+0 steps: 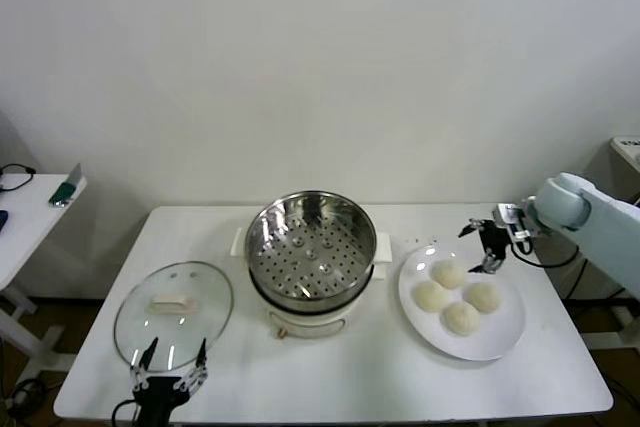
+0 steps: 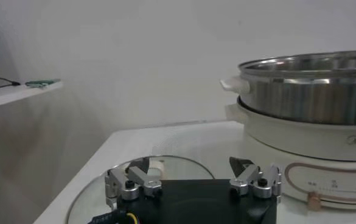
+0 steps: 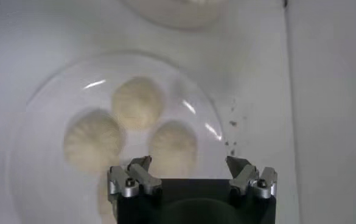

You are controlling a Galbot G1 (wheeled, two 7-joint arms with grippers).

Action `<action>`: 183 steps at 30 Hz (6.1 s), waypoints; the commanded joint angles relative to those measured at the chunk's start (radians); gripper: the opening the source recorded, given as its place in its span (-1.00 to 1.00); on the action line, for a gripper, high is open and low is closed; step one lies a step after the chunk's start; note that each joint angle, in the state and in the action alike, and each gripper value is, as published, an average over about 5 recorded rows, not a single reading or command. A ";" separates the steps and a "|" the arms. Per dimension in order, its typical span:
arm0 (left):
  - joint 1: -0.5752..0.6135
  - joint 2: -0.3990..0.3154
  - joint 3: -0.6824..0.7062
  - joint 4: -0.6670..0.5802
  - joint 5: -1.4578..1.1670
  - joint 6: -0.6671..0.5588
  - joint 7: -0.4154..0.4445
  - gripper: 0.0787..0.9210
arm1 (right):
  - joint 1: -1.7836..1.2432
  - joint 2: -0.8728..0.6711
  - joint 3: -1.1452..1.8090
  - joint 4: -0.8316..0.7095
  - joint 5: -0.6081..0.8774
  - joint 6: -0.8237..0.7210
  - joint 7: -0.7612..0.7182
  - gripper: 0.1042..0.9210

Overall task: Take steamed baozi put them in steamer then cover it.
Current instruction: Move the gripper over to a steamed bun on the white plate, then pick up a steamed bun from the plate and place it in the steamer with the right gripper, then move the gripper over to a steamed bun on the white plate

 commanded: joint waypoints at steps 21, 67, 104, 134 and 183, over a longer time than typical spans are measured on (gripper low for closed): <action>0.003 0.007 0.006 0.025 0.028 -0.006 -0.004 0.77 | -0.112 0.226 0.048 -0.271 -0.041 -0.066 0.026 0.76; -0.015 0.005 0.017 0.020 0.041 0.008 -0.008 0.77 | 0.639 0.644 -0.331 0.188 -0.129 0.581 -0.053 0.34; -0.013 0.004 0.019 0.040 0.053 -0.006 -0.015 0.77 | 0.254 0.865 -0.221 -0.358 -0.442 0.852 0.013 0.47; -0.033 0.011 0.025 0.041 0.062 -0.005 -0.010 0.77 | 0.742 0.001 -0.934 0.436 0.542 -0.194 0.165 0.76; -0.038 0.006 0.023 0.055 0.081 -0.010 -0.017 0.77 | 0.414 0.099 -0.599 0.193 0.417 -0.221 0.191 0.33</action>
